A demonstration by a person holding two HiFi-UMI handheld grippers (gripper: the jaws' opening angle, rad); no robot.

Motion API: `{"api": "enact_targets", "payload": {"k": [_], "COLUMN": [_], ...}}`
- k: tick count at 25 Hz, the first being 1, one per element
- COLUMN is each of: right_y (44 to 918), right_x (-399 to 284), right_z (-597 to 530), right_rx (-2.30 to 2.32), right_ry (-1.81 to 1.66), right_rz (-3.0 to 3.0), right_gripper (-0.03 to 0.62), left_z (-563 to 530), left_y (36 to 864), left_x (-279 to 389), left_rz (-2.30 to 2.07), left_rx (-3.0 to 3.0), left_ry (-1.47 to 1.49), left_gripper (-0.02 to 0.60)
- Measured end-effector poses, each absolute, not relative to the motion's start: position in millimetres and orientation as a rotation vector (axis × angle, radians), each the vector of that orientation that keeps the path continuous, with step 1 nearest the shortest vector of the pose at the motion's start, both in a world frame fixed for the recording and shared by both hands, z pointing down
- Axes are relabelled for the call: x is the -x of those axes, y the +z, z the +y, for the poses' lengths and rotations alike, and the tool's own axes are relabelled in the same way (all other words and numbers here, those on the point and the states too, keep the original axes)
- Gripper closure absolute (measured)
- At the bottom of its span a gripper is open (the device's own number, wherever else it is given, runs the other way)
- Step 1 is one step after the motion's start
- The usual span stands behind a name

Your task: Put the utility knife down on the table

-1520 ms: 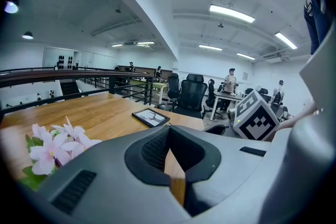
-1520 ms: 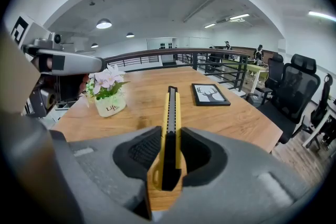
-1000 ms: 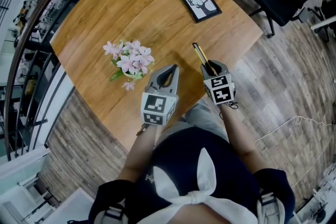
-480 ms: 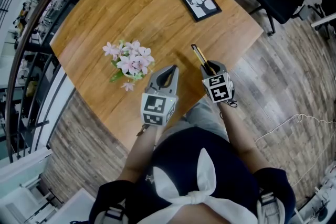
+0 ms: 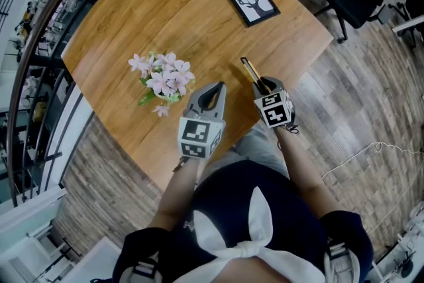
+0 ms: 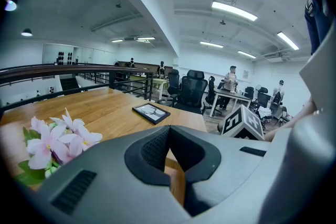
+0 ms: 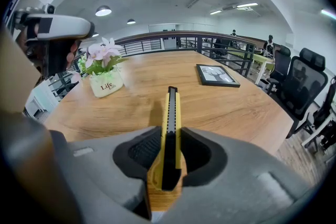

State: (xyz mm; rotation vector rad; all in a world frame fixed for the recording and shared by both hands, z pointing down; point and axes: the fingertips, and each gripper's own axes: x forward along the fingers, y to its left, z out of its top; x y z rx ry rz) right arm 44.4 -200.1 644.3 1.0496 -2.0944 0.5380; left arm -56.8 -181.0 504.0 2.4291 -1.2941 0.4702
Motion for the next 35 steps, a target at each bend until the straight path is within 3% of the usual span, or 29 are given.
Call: {"api": "enact_targets", "payload": {"k": [35], "right_y": [684.1], "right_x": [-49.1], "right_z": [-194.1], "right_rx": [-0.945], "right_ry": [0.52], "right_rz": [-2.026], "right_gripper": [0.474], "left_z": [-182.7], "left_y": [511.0], "left_x": [53.4], "left_rz": [-1.247], "left_rx": [-2.425], "left_ry": [0.472], "left_gripper": [0.566]}}
